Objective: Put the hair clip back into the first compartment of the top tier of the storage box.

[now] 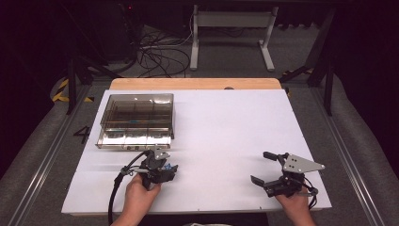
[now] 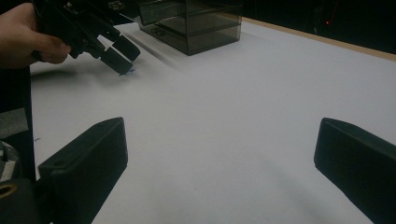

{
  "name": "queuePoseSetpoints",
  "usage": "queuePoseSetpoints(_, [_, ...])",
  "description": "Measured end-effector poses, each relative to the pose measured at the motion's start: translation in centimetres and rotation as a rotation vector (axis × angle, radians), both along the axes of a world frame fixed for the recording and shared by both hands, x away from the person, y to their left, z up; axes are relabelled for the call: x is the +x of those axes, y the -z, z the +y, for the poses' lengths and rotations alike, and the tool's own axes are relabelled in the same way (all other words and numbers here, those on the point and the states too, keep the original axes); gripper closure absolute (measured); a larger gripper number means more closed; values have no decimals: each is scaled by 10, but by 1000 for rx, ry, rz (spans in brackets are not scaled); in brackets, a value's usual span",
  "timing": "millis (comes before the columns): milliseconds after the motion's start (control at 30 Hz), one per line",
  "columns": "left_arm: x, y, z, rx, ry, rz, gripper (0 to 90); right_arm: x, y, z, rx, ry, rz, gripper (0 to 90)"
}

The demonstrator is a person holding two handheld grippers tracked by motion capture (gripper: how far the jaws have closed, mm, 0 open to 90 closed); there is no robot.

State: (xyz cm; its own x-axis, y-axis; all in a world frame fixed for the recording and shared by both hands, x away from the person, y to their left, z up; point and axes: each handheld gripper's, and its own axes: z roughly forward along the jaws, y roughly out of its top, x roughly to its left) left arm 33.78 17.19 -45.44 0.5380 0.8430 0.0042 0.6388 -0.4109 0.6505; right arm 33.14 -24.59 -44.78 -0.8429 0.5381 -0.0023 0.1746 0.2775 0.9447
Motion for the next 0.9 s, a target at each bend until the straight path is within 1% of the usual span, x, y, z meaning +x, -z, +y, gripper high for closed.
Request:
queuePoseSetpoints(133, [0, 1, -1, 7, -3, 10, 461, 0, 0, 0, 1, -1, 1, 35])
queuePoseSetpoints(233, [0, 2, -1, 5, -10, 11, 480, 0, 0, 0, -1, -3, -1, 34])
queuePoseSetpoints(367, [0, 3, -1, 12, -17, 13, 501, 0, 0, 0, -2, -5, -1, 34])
queuePoseSetpoints(500, [0, 3, -2, 11, -14, 16, 541, 0, 0, 0, -4, -6, -2, 35])
queuePoseSetpoints(633, [0, 3, -3, 10, -13, 15, 562, 0, 0, 0, -4, -7, -2, 35])
queuePoseSetpoints(733, [0, 3, -3, 8, -13, 13, 620, 0, 0, 0, -3, -7, -1, 34])
queuePoseSetpoints(867, [-1, 3, -2, 8, -16, 13, 642, 0, 0, 0, -4, -8, -2, 34])
queuePoseSetpoints(900, [-1, 3, -2, 8, -16, 13, 699, 0, 0, 0, -4, -8, -2, 34])
